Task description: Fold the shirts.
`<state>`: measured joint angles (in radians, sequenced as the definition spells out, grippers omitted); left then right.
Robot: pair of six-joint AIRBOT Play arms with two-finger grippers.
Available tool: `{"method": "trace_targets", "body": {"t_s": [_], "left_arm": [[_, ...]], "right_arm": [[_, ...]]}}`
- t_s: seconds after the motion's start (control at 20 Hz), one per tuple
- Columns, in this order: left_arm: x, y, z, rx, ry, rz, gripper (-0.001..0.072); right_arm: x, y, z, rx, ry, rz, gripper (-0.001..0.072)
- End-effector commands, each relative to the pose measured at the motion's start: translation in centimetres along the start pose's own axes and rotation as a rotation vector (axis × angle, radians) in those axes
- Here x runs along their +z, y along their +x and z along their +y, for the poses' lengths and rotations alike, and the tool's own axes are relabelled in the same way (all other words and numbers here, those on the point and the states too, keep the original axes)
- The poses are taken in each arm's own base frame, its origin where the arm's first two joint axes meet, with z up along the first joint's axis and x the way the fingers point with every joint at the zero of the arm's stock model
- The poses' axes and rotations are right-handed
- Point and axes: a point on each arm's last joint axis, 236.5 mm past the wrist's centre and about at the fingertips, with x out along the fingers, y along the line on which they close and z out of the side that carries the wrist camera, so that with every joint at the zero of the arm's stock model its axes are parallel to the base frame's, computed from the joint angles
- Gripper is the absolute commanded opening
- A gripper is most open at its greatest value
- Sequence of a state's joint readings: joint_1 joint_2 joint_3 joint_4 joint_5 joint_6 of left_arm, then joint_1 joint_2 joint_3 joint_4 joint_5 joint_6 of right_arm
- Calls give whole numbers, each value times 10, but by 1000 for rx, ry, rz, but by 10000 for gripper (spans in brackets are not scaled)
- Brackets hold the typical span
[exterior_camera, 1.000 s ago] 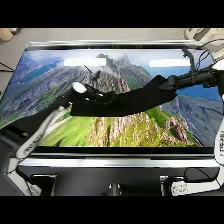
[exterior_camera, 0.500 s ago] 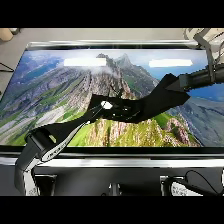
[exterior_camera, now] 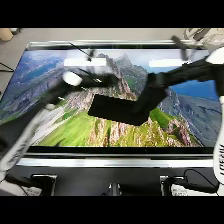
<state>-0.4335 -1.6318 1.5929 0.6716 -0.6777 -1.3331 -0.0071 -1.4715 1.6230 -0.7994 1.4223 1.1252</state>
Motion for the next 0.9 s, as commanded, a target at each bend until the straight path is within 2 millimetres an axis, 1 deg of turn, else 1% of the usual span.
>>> {"method": "trace_targets", "body": {"t_s": [0.0, 0.05, 0.15, 0.2, 0.25, 0.3, 0.35, 0.4, 0.45, 0.5, 0.55, 0.6, 0.65, 0.7, 0.75, 0.8, 0.85], "left_arm": [[77, -131, 31, 219, 169, -144, 24], [93, -168, 23, 235, 184, -197, 24], [112, -226, 0, 249, 219, -291, 24], [116, -249, -15, 248, 241, -330, 24], [117, -266, -30, 242, 262, -359, 24], [118, -279, -44, 234, 282, -384, 24], [117, -290, -56, 226, 299, -402, 24], [115, -298, -65, 219, 312, -412, 24], [113, -303, -71, 216, 320, -418, 25], [111, -306, -75, 214, 326, -419, 24], [110, -308, -76, 213, 329, -417, 25], [110, -308, -75, 220, 333, -416, 24], [110, -308, -72, 232, 337, -414, 24], [111, -307, -67, 248, 342, -411, 24], [111, -307, -64, 258, 345, -408, 24], [110, -306, -62, 263, 343, -403, 25], [109, -304, -60, 264, 340, -399, 24]], "right_arm": [[17, 86, 31, 96, -11, -14, 12], [14, 112, 38, 124, -7, -1, 13], [3, 166, 52, 196, 39, 35, 14], [-3, 190, 59, 231, 67, 51, 15], [-10, 212, 64, 264, 110, 65, 70], [-14, 229, 67, 295, 152, 70, 249], [-15, 239, 68, 321, 190, 63, 530], [-13, 243, 67, 326, 206, 51, 643], [-8, 239, 61, 320, 210, 37, 641], [-5, 228, 57, 321, 201, 35, 641], [-6, 213, 52, 323, 173, 47, 641], [-10, 195, 38, 295, 145, 70, 641], [-18, 175, 15, 230, 109, 108, 641], [-30, 150, -15, 143, 93, 162, 641], [-47, 125, -47, 45, 98, 228, 642], [-69, 98, -84, -68, 112, 309, 642], [-91, 74, -113, -158, 146, 390, 642]]}}
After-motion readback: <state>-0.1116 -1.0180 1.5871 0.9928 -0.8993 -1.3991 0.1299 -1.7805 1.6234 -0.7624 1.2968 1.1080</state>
